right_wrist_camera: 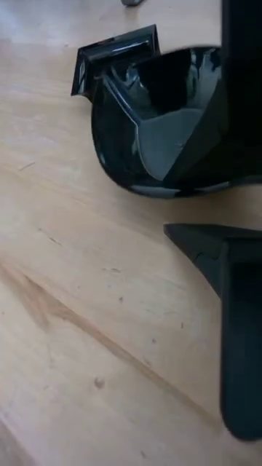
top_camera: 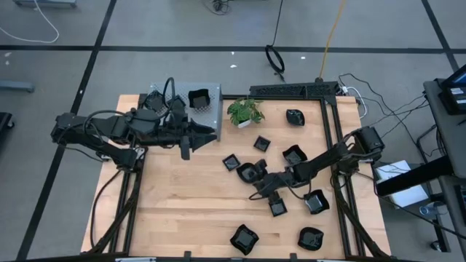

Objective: Pick & Place Mini shaped plates
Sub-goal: Stack the black leaf shaped plate on top of the other black leaf shaped plates on the shelf

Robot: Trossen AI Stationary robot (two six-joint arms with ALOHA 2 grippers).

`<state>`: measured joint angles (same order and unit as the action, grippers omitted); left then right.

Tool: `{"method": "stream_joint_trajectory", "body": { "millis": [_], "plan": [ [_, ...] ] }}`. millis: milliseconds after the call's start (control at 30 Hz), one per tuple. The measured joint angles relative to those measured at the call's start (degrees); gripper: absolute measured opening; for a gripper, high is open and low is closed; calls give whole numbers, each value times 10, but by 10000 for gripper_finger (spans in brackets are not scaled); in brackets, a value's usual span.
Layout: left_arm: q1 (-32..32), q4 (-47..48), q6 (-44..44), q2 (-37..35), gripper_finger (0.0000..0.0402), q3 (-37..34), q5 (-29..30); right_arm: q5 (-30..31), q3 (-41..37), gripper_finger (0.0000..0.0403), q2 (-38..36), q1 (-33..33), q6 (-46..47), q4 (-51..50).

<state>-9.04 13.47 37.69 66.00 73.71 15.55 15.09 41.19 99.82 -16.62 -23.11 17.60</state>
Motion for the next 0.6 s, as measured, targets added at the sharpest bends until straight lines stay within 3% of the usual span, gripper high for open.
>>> {"method": "stream_joint_trajectory", "body": {
  "millis": [200, 467, 600],
  "plan": [
    [0, 0, 1, 0, 191, 0, 0, 2, 0, 7, 1, 0, 34, 17],
    [0, 0, 1, 0, 191, 0, 0, -6, 0, 1, -25, -8, 25, 27],
    [0, 0, 1, 0, 191, 0, 0, -57, 0, 1, -49, -11, -17, 82]
  ]
}}
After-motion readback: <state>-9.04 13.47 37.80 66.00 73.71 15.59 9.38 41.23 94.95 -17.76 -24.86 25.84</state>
